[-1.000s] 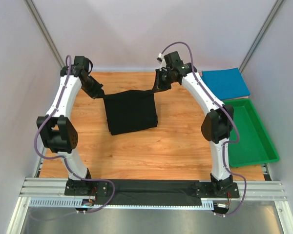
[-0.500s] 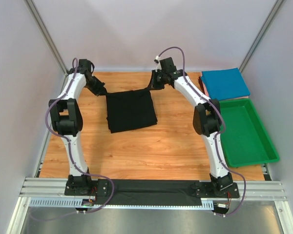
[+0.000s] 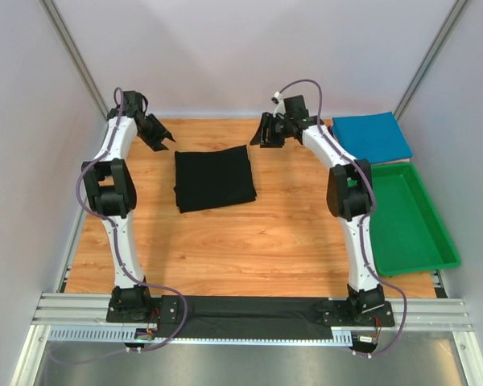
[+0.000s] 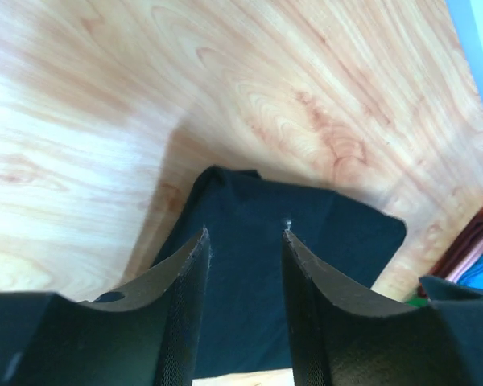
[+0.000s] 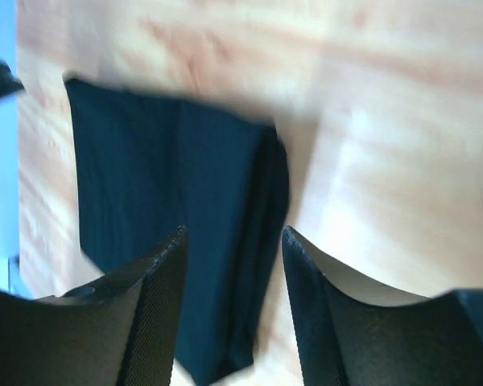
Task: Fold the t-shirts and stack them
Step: Fold the tshirt
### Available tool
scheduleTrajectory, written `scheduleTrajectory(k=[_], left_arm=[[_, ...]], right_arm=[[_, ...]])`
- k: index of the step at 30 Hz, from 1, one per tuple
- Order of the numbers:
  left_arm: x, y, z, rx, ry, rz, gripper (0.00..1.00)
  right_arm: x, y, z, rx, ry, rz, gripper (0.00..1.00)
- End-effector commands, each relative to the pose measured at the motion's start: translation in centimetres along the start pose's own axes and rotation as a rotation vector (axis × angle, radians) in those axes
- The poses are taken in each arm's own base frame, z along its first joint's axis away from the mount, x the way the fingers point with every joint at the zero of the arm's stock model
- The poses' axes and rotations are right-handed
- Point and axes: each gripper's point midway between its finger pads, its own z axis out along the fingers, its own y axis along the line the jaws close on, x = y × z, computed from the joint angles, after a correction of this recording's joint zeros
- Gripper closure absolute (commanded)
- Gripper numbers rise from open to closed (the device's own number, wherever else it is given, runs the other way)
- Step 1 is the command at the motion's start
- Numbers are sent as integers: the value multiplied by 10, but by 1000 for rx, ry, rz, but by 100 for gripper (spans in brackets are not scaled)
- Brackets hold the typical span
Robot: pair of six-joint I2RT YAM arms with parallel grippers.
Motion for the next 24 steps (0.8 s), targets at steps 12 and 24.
scheduleTrajectory(k=[12, 24], left_arm=[[44, -20, 13, 144, 50, 195, 53], [37, -10, 76, 175, 120, 163, 53]], right_arm=[[87, 46, -48, -280, 240, -106, 45], [137, 10, -23, -146, 348, -146, 55]])
